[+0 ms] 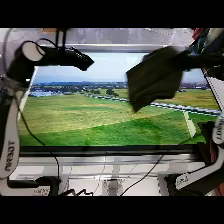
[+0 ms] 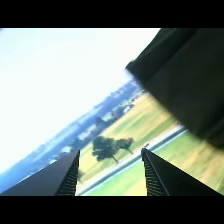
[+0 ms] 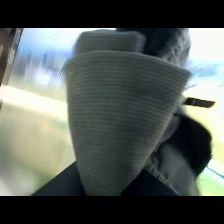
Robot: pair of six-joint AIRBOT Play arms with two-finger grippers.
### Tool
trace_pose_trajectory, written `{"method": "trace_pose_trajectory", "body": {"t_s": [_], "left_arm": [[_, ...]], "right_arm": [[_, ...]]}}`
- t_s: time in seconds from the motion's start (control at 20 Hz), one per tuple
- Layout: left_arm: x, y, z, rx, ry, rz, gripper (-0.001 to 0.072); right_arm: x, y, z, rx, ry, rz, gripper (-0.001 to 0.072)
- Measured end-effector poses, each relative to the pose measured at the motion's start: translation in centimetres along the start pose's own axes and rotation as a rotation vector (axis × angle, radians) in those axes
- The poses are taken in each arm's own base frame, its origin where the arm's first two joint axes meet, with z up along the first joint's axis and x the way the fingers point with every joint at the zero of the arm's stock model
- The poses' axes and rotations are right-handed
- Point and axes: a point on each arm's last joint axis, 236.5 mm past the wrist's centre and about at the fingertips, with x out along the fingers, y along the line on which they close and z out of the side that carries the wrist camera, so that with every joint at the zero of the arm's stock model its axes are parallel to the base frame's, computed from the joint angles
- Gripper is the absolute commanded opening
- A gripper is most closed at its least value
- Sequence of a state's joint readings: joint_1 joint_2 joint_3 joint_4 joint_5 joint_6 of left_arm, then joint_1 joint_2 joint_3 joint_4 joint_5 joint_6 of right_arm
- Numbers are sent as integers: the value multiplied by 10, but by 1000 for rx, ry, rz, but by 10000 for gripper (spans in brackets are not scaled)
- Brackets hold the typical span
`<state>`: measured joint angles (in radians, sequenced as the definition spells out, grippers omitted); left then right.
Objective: Fold the clothes and pants, and hang the long-sleeved shirts on hangers.
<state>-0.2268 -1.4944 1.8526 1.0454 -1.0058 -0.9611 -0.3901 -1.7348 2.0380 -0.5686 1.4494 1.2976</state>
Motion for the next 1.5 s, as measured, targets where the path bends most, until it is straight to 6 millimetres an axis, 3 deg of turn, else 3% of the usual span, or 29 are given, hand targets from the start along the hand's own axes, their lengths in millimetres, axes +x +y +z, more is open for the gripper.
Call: {"method": "trace_pose_trajectory", "body": {"t_s": [0.2,0.4,0.55,0.65,0.75,0.85,0.95,1.0,1.1,1.15,1.4,1.45,1.5], "left_arm": [[-61,-5,35,84,-76,79,411],[-117,-7,58,168,-129,178,411],[-148,-3,65,220,-139,255,410],[-160,-4,64,237,-129,275,410],[-165,-3,62,246,-117,287,410],[-167,-3,60,250,-108,290,410],[-168,-3,59,252,-102,294,411],[-168,-3,58,252,-101,294,411],[-168,-2,58,253,-98,296,411],[-168,-2,57,253,-96,296,411],[-168,-2,57,254,-93,297,411],[-168,-2,57,254,-93,297,411],[-168,-2,57,254,-93,297,411]], "right_arm": [[-135,-23,28,100,-235,-250,34],[-284,-60,14,283,-492,-582,34],[-393,-89,-35,494,-657,-858,34],[-450,-108,-87,655,-696,-1039,34],[-492,-123,-150,842,-681,-1200,34],[-517,-130,-204,1006,-656,-1297,34],[-525,-135,-242,1126,-623,-1334,68],[-524,-137,-257,1177,-602,-1337,197],[-525,-141,-279,1244,-573,-1356,545],[-525,-142,-284,1262,-565,-1356,638],[-526,-145,-294,1290,-559,-1364,613],[-526,-145,-293,1288,-562,-1361,516],[-524,-146,-292,1285,-565,-1350,359]]}}
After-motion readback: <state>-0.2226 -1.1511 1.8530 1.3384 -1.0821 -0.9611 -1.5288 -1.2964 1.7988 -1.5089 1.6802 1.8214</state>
